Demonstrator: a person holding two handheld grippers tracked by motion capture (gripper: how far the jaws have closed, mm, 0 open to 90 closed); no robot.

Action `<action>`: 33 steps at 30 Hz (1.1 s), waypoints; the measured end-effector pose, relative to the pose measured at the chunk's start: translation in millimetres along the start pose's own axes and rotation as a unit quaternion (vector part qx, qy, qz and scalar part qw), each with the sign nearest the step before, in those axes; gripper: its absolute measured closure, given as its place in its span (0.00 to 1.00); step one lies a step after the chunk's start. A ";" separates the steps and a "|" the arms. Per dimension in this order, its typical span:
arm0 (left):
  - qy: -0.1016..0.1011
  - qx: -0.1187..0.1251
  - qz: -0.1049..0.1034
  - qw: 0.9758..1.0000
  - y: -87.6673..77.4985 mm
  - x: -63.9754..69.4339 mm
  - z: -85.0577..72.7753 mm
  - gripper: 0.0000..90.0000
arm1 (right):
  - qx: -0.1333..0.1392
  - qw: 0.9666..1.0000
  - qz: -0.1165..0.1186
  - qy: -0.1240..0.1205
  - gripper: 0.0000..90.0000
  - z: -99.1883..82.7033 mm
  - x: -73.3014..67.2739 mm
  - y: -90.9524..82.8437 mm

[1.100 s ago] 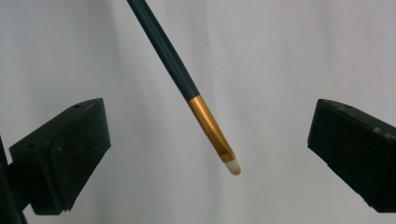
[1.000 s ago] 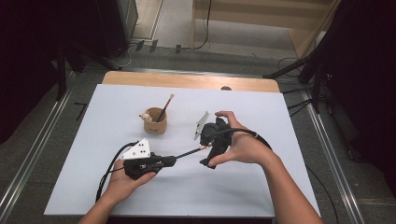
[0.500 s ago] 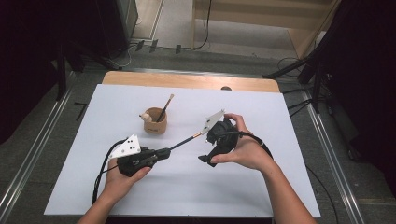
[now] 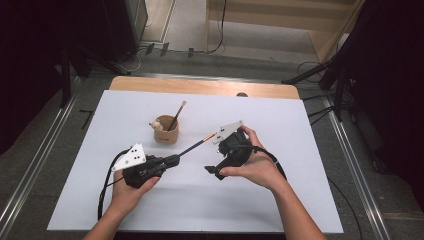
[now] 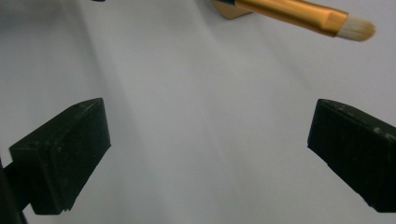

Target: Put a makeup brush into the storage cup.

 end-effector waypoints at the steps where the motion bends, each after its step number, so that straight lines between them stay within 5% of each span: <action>1: 0.000 0.001 0.001 1.000 -0.2 -0.1 0.1 0.97 | 0.004 1.000 -0.001 0.006 0.00 0.4 -0.2 -0.4; 14: -0.007 0.022 0.019 1.000 -4.2 -1.5 2.3 0.97 | 0.071 0.995 0.016 0.069 0.00 1.0 -0.9 -2.7; 22: -0.005 0.026 0.023 0.999 -4.6 -1.3 2.9 0.97 | 0.100 0.991 0.023 0.087 0.00 5.4 -6.0 -3.0; 28: -0.007 0.032 0.025 0.999 -4.9 -0.8 3.2 0.97 | 0.125 0.984 0.037 0.119 0.00 8.8 -7.6 -2.3; 33: -0.005 0.033 0.029 0.999 -5.7 -0.7 3.5 0.97 | 0.151 0.975 0.048 0.159 0.01 10.6 -7.2 -1.5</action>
Point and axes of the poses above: each handheld gripper's, and its own axes: y roughly forward along the jaws, z roughly out of its top, x roughly to its right, the point moved 1 cm from there along y, roughly forward along the jaws, and after that the axes turned 4 degrees about y, right-handed, at the moved point
